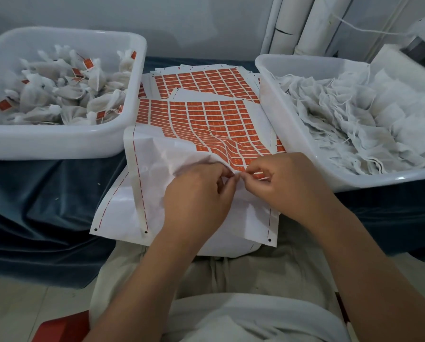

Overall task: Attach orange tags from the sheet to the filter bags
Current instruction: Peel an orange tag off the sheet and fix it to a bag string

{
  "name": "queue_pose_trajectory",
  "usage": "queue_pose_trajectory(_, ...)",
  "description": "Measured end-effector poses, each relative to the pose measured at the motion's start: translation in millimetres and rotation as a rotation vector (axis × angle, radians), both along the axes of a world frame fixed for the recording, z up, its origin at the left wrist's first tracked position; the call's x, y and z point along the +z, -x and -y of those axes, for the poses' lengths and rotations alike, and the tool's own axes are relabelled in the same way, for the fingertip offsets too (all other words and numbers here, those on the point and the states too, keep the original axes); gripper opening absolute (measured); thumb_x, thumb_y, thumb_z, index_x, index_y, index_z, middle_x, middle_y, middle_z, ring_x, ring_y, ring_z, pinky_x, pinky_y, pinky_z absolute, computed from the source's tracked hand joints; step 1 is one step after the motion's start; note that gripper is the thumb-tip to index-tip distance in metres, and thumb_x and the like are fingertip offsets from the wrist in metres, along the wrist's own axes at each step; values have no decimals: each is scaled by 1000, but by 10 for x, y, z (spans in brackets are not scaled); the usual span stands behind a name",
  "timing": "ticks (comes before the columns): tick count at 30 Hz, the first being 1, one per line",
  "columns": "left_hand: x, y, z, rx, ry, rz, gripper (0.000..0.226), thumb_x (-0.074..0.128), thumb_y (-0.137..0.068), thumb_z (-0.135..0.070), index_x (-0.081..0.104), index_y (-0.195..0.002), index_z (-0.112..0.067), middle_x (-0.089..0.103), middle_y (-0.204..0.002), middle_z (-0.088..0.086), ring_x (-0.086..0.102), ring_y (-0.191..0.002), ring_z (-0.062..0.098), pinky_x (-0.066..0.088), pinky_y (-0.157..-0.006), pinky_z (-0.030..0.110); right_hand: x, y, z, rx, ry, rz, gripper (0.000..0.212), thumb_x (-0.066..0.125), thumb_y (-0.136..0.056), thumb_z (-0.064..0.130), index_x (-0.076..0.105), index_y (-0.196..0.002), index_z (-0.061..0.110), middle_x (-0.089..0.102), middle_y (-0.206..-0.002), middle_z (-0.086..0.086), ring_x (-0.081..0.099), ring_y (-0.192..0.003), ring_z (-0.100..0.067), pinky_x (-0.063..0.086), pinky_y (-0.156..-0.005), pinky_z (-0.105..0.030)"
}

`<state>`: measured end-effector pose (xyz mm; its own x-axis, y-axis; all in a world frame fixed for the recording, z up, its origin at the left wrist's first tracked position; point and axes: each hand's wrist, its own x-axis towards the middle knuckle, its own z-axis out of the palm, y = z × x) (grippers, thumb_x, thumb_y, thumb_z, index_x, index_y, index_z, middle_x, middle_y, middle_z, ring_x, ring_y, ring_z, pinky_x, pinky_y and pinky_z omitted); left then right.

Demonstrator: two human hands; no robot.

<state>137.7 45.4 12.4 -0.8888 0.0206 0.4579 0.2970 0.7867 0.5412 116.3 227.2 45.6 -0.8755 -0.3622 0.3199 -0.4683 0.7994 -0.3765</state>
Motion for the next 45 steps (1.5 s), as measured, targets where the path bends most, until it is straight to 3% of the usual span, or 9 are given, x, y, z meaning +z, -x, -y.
queue_pose_trajectory(7,-14,-12,-10,21,-42,26,20,74,-95,-38,73,-79,-25,56,-64,-18,52,-55,4,49,-52,22,-27,25,-15,-93,5,-4,15,68,-95,27,78,-85,19,74,-84,11,68,-71,-6,46,-61,-13)
queue_pose_trajectory(13,21,35,15,15,-484,376,22,64,-100,-42,65,-79,-37,69,-74,-28,67,-72,-7,49,-60,15,-12,42,-133,53,197,137,14,75,-96,30,82,-108,31,72,-89,30,68,-90,7,46,-75,-4)
queue_pose_trajectory(19,49,-1,3,-167,-558,442,14,65,-100,-42,67,-113,-37,73,-66,-19,70,-71,-6,45,-59,6,-115,42,-52,85,32,-95,20,62,-99,23,78,-94,13,73,-80,0,67,-72,-15,47,-67,-21)
queue_pose_trajectory(21,48,11,7,-135,-578,419,4,65,-101,-40,68,-100,-37,73,-65,-18,70,-69,-5,46,-64,12,-117,37,-40,96,74,-98,16,66,-100,21,80,-100,14,76,-84,2,68,-76,-12,50,-69,-22)
queue_pose_trajectory(26,32,29,20,-40,-710,453,35,61,-103,-42,71,-72,-29,70,-64,-10,64,-56,0,47,-52,9,-70,61,-29,111,193,-1,25,67,-101,35,76,-122,26,73,-108,24,65,-103,7,48,-87,-6)
queue_pose_trajectory(30,50,16,-2,-78,-667,411,26,64,-102,-35,70,-77,-30,71,-65,-14,67,-61,0,46,-54,5,-49,11,-10,70,190,-33,19,72,-98,32,79,-113,22,60,-81,43,61,-86,19,46,-79,-3)
queue_pose_trajectory(36,25,-2,-5,-140,-457,268,16,68,-99,-32,68,-83,-29,70,-62,-14,66,-59,4,51,-62,11,26,-55,76,54,77,-82,20,69,-98,30,76,-82,22,56,-67,22,55,-61,2,36,-61,-8)
queue_pose_trajectory(41,18,-13,-25,-87,-379,198,21,70,-98,-33,70,-79,-25,70,-65,-17,68,-65,2,53,-70,13,22,-64,79,-5,76,-89,21,64,-94,28,78,-83,17,74,-76,3,69,-68,-14,57,-63,-33)
queue_pose_trajectory(45,72,-28,-31,-61,-448,223,17,69,-99,-34,66,-83,-35,70,-66,-23,68,-67,-2,47,-69,2,19,23,-12,-147,235,11,14,70,-95,21,79,-85,18,75,-77,5,67,-70,-7,52,-67,-11)
